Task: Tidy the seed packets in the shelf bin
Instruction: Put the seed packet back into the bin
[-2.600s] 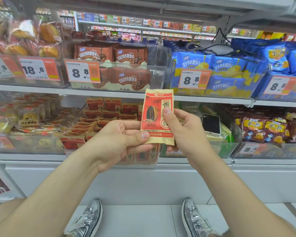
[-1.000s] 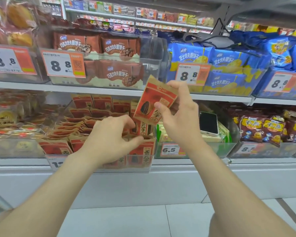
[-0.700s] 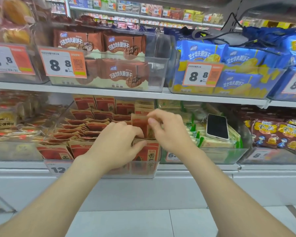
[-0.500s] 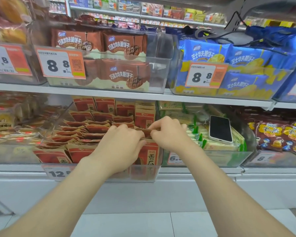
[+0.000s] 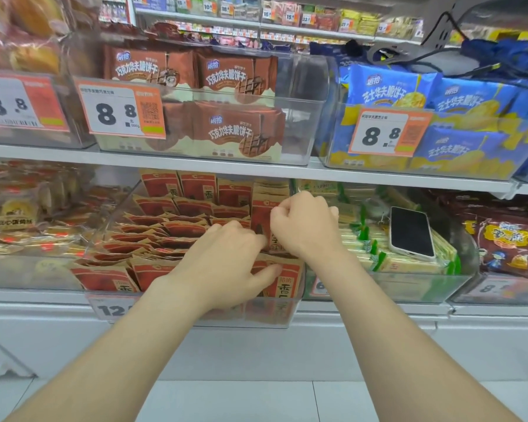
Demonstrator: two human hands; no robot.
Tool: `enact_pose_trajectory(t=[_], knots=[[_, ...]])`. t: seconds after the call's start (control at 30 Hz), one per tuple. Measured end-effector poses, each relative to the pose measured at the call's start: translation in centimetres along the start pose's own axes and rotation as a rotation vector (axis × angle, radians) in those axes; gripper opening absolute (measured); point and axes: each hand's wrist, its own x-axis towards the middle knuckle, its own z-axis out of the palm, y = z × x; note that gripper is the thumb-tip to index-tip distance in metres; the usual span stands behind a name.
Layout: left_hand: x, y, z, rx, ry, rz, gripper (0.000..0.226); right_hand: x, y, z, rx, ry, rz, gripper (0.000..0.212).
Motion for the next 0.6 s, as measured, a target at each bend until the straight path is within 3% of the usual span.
enact_pose_trajectory(t=[0.17, 0.4, 0.6], knots=[[-0.5, -0.4, 0.2, -0.026, -0.007, 0.041, 0.044, 1.1, -0.6, 1.1, -0.09, -0.027, -0.026, 0.051], [-0.7, -0.1, -0.2, -0.051, 0.08, 0.052, 0.042, 2.2, -0.6, 1.0, -0.238, -0.018, 0.045, 0.026], [-1.2, -0.2, -0.7, -0.149, 0.042, 0.022, 0.051, 2.1, 0.8, 1.2, -0.232, -0.013, -0.017, 0.027]])
